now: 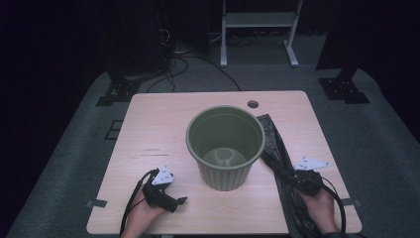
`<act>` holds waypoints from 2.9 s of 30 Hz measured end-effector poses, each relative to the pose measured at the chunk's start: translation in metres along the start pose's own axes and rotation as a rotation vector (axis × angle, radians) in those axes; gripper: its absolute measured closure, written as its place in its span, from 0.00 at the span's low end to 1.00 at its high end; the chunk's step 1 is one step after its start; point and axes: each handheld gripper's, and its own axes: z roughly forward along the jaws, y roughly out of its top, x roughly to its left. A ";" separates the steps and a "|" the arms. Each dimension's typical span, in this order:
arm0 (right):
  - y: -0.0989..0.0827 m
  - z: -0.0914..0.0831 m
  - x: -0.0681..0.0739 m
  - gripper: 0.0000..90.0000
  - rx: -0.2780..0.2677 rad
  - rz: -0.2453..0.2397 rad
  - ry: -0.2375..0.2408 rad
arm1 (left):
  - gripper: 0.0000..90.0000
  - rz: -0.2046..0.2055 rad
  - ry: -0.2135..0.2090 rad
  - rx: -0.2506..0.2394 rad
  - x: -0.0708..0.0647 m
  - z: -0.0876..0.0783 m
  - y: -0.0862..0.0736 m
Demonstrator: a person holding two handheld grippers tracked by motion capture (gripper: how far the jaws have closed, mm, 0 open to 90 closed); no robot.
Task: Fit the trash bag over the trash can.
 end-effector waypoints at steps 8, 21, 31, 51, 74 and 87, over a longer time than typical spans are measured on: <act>0.001 -0.011 -0.007 0.99 -0.049 0.022 0.040 | 0.00 0.000 0.000 0.000 0.000 0.000 0.000; 0.013 -0.043 -0.016 0.99 -0.188 0.022 0.105 | 0.00 0.000 0.000 0.000 0.000 0.000 0.000; 0.028 -0.065 -0.013 1.00 -0.258 -0.002 0.144 | 0.00 0.000 -0.001 0.000 0.000 0.000 0.000; 0.057 -0.096 -0.022 1.00 -0.379 -0.011 0.238 | 0.00 0.000 0.000 0.000 0.000 0.000 0.000; 0.127 -0.146 -0.033 1.00 -0.542 -0.074 0.254 | 0.00 -0.003 0.002 0.001 0.000 0.000 0.000; 0.178 -0.176 -0.021 1.00 -0.638 -0.134 0.307 | 0.00 -0.005 0.006 0.000 0.001 0.000 0.000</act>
